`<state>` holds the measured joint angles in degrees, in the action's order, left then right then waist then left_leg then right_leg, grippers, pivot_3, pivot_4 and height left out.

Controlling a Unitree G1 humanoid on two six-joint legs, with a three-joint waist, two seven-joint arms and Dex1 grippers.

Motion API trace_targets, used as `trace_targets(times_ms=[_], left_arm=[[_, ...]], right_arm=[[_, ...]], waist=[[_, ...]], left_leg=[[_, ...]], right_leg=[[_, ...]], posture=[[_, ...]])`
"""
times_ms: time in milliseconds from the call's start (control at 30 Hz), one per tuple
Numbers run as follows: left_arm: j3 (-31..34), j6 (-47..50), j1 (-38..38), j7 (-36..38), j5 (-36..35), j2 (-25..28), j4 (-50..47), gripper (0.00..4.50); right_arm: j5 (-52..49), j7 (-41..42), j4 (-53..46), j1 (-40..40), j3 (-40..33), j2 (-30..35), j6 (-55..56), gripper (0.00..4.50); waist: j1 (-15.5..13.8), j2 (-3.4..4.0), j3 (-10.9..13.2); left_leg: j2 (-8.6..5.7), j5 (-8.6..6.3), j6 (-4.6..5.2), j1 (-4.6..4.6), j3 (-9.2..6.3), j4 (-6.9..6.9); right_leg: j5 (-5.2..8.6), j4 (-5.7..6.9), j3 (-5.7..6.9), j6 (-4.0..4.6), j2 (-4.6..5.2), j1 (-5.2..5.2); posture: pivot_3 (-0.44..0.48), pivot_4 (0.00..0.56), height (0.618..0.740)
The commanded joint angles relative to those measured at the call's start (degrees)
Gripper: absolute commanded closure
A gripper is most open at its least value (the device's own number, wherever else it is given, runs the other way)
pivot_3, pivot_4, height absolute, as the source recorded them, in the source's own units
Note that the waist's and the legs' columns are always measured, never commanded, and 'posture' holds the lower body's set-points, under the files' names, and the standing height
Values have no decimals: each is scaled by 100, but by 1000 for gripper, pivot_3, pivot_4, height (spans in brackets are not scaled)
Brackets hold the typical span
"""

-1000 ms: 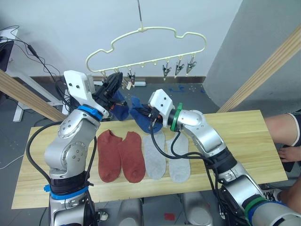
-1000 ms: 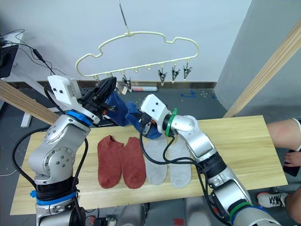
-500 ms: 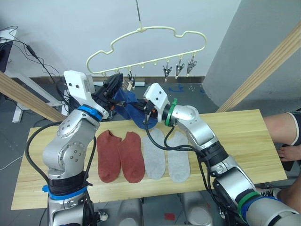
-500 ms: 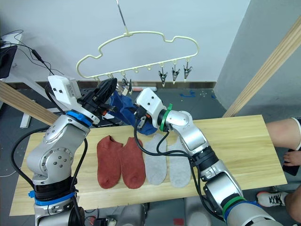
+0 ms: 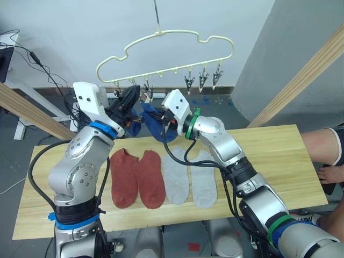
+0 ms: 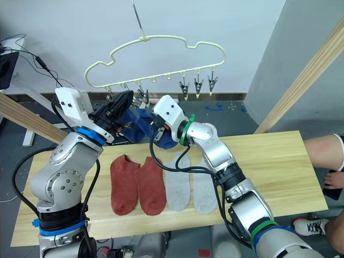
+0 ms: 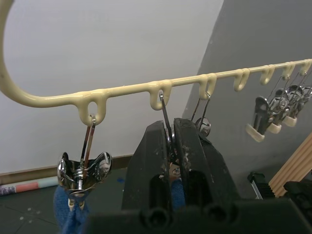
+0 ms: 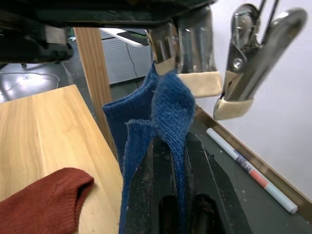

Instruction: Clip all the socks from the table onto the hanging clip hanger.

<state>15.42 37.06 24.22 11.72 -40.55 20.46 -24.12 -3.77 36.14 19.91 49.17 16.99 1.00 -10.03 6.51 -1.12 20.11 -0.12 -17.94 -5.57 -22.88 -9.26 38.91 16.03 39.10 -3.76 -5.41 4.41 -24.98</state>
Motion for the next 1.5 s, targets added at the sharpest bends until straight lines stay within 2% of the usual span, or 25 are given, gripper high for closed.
trace_targets(times_ms=[33,267,533,900,1000,1100,1133,1300,1500], left_arm=[[99,18,1,-67,-189,-27,-237,4500],[155,227,-67,-163,-421,-6,-282,4500],[183,385,-197,-117,-583,97,-339,2134],[343,566,-602,160,-984,596,-654,2134],[272,458,-663,200,-857,664,-698,2084],[193,297,-735,249,-648,686,-748,2084],[162,226,-768,219,-556,665,-777,2084],[-284,-436,-1003,281,315,660,-996,2084],[-1211,-1656,-1286,130,1773,246,-1010,2084]], right_arm=[[25,-47,-40,159,-60,-119,189,4475],[-3,-116,19,242,-149,-218,266,4475],[-74,-96,-86,264,-246,-316,239,4500],[-84,17,-219,194,-217,-337,197,4500],[-62,88,-310,134,-153,-313,132,3695],[29,223,-460,33,-4,-218,38,2689],[38,247,-533,-27,15,-168,5,2400],[48,542,-1336,-585,82,478,-297,2400],[-422,1052,-3007,-1322,-219,1559,-1111,2400]], waist=[[1,0,0],[2,0,0],[4,0,0],[5,0,0],[3,0,0],[3,0,0],[3,0,0],[-28,0,0],[-83,0,0]], left_leg=[[0,0,0,0,1,0],[1,0,0,0,3,0],[1,0,-1,-1,3,0],[3,1,-2,0,5,-5],[3,2,-4,-1,5,-5],[3,2,-4,-1,5,-5],[3,2,-4,0,5,-5],[3,2,-4,-3,6,-7],[1,2,-3,-8,8,-6]], right_leg=[[0,0,0,0,0,0],[-3,0,0,2,0,-4],[-4,1,-1,2,0,-6],[-7,4,1,7,0,-16],[-11,3,1,9,0,-16],[-12,2,1,8,0,-16],[-12,2,2,8,0,-16],[-12,-2,1,9,0,-17],[-13,-5,-1,7,2,-16]], posture=[[-83,337,740],[-80,337,740],[-79,336,740],[-73,337,740],[-73,337,740],[-83,339,740],[-84,340,740],[-88,342,740],[-101,348,740]])
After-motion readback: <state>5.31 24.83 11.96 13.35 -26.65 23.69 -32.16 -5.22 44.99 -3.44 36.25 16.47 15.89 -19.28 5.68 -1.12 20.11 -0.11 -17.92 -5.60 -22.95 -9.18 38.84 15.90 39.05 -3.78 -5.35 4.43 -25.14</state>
